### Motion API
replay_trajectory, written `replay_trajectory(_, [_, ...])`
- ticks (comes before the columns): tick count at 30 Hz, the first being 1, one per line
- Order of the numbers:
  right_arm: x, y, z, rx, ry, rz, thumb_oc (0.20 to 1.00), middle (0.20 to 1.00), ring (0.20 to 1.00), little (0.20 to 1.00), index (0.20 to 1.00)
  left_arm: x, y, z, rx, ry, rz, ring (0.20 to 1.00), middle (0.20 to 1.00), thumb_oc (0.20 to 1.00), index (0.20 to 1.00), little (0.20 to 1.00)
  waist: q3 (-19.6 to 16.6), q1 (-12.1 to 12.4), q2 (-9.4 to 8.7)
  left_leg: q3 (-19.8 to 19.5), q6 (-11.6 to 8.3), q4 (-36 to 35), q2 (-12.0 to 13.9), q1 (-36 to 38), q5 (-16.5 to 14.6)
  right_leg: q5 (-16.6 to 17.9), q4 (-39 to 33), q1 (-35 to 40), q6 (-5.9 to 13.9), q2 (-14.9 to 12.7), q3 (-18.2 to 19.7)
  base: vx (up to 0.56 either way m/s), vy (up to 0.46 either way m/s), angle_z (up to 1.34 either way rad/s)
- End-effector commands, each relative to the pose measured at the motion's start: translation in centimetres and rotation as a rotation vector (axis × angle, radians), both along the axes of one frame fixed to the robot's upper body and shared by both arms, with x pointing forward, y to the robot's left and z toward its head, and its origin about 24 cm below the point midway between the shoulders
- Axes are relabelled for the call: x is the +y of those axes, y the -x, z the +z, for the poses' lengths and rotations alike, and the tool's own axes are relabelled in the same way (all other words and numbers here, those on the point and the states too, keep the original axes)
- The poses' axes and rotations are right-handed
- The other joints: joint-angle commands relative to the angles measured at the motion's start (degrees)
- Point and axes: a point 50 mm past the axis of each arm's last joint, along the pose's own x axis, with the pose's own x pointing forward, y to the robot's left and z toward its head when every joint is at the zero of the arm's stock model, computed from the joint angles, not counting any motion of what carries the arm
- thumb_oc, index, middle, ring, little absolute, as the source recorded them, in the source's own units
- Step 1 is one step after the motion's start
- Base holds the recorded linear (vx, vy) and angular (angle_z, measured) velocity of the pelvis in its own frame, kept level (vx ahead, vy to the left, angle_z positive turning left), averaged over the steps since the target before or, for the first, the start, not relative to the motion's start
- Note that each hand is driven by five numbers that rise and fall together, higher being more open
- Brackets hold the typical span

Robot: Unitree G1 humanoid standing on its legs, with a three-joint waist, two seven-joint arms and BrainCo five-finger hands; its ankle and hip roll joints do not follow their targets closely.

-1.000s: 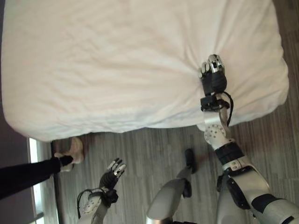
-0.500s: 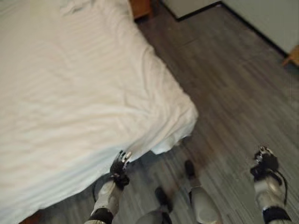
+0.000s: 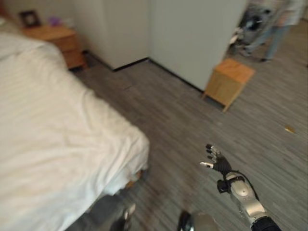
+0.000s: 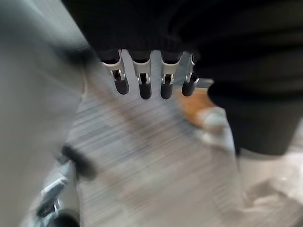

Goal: Making the bed.

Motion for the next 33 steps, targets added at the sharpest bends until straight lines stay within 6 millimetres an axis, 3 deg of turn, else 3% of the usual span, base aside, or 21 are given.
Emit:
replay_trajectory(1, [-0.8,-1.4,3.2,-0.155,0.016,0.0,1.0,1.0,1.0,1.0,1.0,-2.4,-4.7,0.6,-0.152,-0.024,-0.118,1.0,1.0,1.0,1.0,1.0,1.1,-2.6,3.93,-9.0,-2.64,-5.2,1.9,-9.9,6.6,7.4,-15.0,8.0,3.31,1.7,6.6,0.05,-0.235,-1.27])
replay_trajectory(2, [-0.9,-1.4,3.2,-0.155,0.016,-0.001,1.0,1.0,1.0,1.0,1.0,-2.5,-4.6,0.6,-0.151,-0.025,-0.118,1.0,1.0,1.0,1.0,1.0,1.1,-2.5,4.0,-9.0,-2.79,-5.2,2.1,-9.9,6.8,7.4,-15.1,8.0,3.18,1.9,6.7,0.06,-0.228,-0.89])
replay_trajectory(4, [-1.1,-1.1,3.3,-0.166,0.053,0.005,1.0,1.0,1.0,1.0,1.0,-2.6,-11.0,3.8,-0.438,-0.034,-0.077,1.0,1.0,1.0,1.0,1.0,0.3,-3.8,4.85,-8.1,-3.96,-5.2,3.5,-8.9,8.2,6.6,-16.8,8.5,2.81,3.6,7.6,0.11,-0.355,-0.66])
replay_trajectory(6, [-2.5,-1.4,5.6,-0.267,0.051,-0.035,1.0,1.0,1.0,1.0,1.0,-1.9,-21.0,17.4,-1.159,-0.031,0.046,1.0,1.0,1.0,1.0,1.0,-0.3,-5.7,6.04,-7.2,-5.67,-4.9,6.1,-6.9,10.1,4.5,-18.0,9.5,1.64,6.5,9.4,0.15,-0.412,-0.6])
replay_trajectory(7, [-2.5,-1.4,5.6,-0.268,0.05,-0.035,1.0,1.0,1.0,1.0,1.0,-2.0,-21.0,17.5,-1.158,-0.033,0.048,1.0,1.0,1.0,1.0,1.0,-0.1,-5.6,6.04,-7.1,-5.73,-4.9,6.2,-6.8,10.2,4.6,-18.0,9.5,1.51,6.7,9.5,0.19,-0.319,-0.79])
replay_trajectory(8, [-4.1,-0.9,7.0,-0.331,0.007,-0.098,1.0,1.0,1.0,1.0,1.0,2.7,-21.1,22.5,-1.341,-0.213,0.103,1.0,1.0,1.0,1.0,1.0,0.3,-5.2,6.79,-9.5,-6.4,-3.2,7.2,-6.4,13.1,2.9,-18.3,10.1,0.86,8.7,11.3,0.13,-0.208,-0.72])
replay_trajectory(9, [-4.0,-0.9,7.0,-0.332,0.003,-0.096,1.0,1.0,1.0,1.0,1.0,2.8,-21.1,22.6,-1.343,-0.215,0.104,1.0,1.0,1.0,1.0,1.0,0.5,-5.2,6.76,-9.5,-6.79,-3.0,7.6,-6.2,13.4,2.8,-18.3,10.3,0.63,9.0,11.4,0.25,-0.334,-0.76])
replay_trajectory(10, [-4.7,-0.7,7.7,-0.353,0.004,-0.1,1.0,1.0,1.0,1.0,1.0,2.9,-21.6,27.2,-1.527,-0.21,0.153,1.0,1.0,1.0,1.0,1.0,1.7,-3.3,6.33,-24.6,-3.3,3.4,2.0,-8.7,8.8,1.5,-16.9,10.5,-0.6,10.3,16.2,0.11,-0.147,-0.75])
replay_trajectory(11, [-4.7,-0.7,7.7,-0.353,0.004,-0.099,1.0,1.0,1.0,1.0,1.0,2.9,-21.5,27.2,-1.526,-0.21,0.153,1.0,1.0,1.0,1.0,1.0,1.7,-3.4,6.31,-24.8,-3.15,4.0,2.1,-9.2,8.4,1.5,-16.8,10.4,-0.55,10.2,16.0,0.13,-0.299,-1.7])
replay_trajectory(12, [-4.8,-0.7,8.2,-0.382,-0.01,-0.108,1.0,1.0,1.0,1.0,1.0,2.5,-18.5,27.0,-1.57,-0.212,0.111,1.0,1.0,1.0,1.0,1.0,2.9,0.0,5.03,-37.7,1.74,7.9,-6.5,-12.5,-0.4,1.3,-16.2,9.6,-1.68,11.3,20.7,0.01,-0.161,-2.25])
replay_trajectory(13, [-4.8,-0.7,8.2,-0.38,-0.01,-0.108,1.0,1.0,1.0,1.0,1.0,2.5,-18.4,26.9,-1.569,-0.213,0.111,1.0,1.0,1.0,1.0,1.0,2.7,0.0,5.01,-37.7,1.83,8.1,-6.6,-12.8,-0.5,1.4,-16.2,9.4,-1.65,11.2,20.8,0.24,-0.204,-2.96])
replay_trajectory(14, [-5.0,-1.0,9.6,-0.454,-0.064,-0.173,1.0,1.0,1.0,1.0,1.0,-1.1,-17.9,22.8,-1.456,0.082,0.179,1.0,1.0,1.0,1.0,1.0,3.1,0.3,5.68,-36.2,2.96,13.1,-10.9,-15.8,-3.4,0.5,-16.1,10.3,-2.56,12.3,25.1,0.29,-0.035,-1.89])
replay_trajectory(17, [-5.1,-1.6,10.9,-0.502,-0.08,-0.207,1.0,1.0,1.0,1.0,1.0,-2.7,-17.1,20.6,-1.354,0.195,0.212,1.0,1.0,1.0,1.0,1.0,4.2,1.4,5.87,-35.2,3.93,17.0,-13.1,-23.9,-4.1,-0.4,-16.8,12.0,-3.22,12.1,26.4,0.23,-0.001,-0.7])
replay_trajectory(18, [-4.8,-2.2,11.7,-0.53,-0.071,-0.208,1.0,1.0,1.0,1.0,1.0,-3.3,-16.5,19.4,-1.286,0.209,0.214,1.0,1.0,1.0,1.0,1.0,5.1,3.0,6.91,-34.5,3.6,13.5,-14.9,-27.4,-0.9,-1.2,-16.7,13.8,-3.38,13.9,28.2,0.25,0.036,-0.69])
replay_trajectory(21, [-4.1,-2.1,12.4,-0.565,-0.055,-0.179,1.0,1.0,1.0,1.0,1.0,-4.1,-15.9,18.3,-1.225,0.24,0.211,1.0,1.0,1.0,1.0,1.0,5.4,4.4,7.87,-31.5,1.86,3.2,-14.0,-28.3,2.3,-3.9,-16.2,17.6,-2.79,15.2,29.1,0.36,0.109,-0.67])
replay_trajectory(25, [-3.3,-1.8,12.3,-0.556,-0.068,-0.136,1.0,1.0,1.0,1.0,1.0,-4.5,-15.5,17.6,-1.18,0.224,0.147,1.0,1.0,1.0,1.0,1.0,3.9,4.7,7.81,-30.2,3.33,-3.9,-13.0,-25.6,5.2,-5.1,-14.1,20.4,-1.43,14.8,28.9,0.43,0.143,-0.45])
replay_trajectory(26, [-3.0,-1.6,11.8,-0.54,-0.073,-0.12,1.0,1.0,1.0,1.0,1.0,-4.5,-15.3,17.7,-1.178,0.212,0.124,1.0,1.0,1.0,1.0,1.0,3.2,4.9,7.43,-31.2,4.06,-3.7,-13.7,-24.9,6.5,-3.6,-11.4,20.1,-0.79,14.7,29.0,0.59,0.197,0.34])
replay_trajectory(27, [-2.4,-1.5,11.1,-0.513,-0.096,-0.097,1.0,1.0,1.0,1.0,1.0,-4.3,-15.8,18.1,-1.189,0.156,0.063,1.0,1.0,1.0,1.0,1.0,2.4,4.6,5.5,-31.7,5.33,-3.4,-16.1,-22.2,4.6,1.4,-3.1,18.9,3.61,13.0,27.9,0.45,0.149,0.51])
replay_trajectory(28, [-2.3,-1.5,11.1,-0.515,-0.098,-0.095,1.0,1.0,1.0,1.0,1.0,-4.2,-15.8,18.2,-1.191,0.154,0.064,1.0,1.0,1.0,1.0,1.0,2.6,4.8,5.8,-31.0,5.45,-3.1,-15.1,-22.8,5.7,2.2,-3.3,18.5,3.26,13.7,28.1,0.41,0.161,0.4])
replay_trajectory(30, [-1.1,-1.9,10.7,-0.495,-0.101,-0.047,1.0,1.0,1.0,1.0,1.0,-3.2,-16.5,19.9,-1.245,0.031,-0.006,1.0,1.0,1.0,1.0,1.0,2.9,4.6,6.02,-31.6,7.37,-4.5,-15.6,-17.2,3.4,13.5,13.9,13.1,7.78,11.3,25.7,0.38,0.201,0.0])
replay_trajectory(33, [-0.5,-2.0,10.7,-0.492,-0.115,-0.033,1.0,1.0,1.0,1.0,1.0,-2.5,-16.9,21.3,-1.296,-0.052,-0.037,1.0,1.0,1.0,1.0,1.0,3.5,4.2,6.91,-33.1,7.99,-5.7,-15.0,-13.4,1.6,12.9,21.5,7.5,6.86,9.5,22.7,0.4,0.164,0.12])
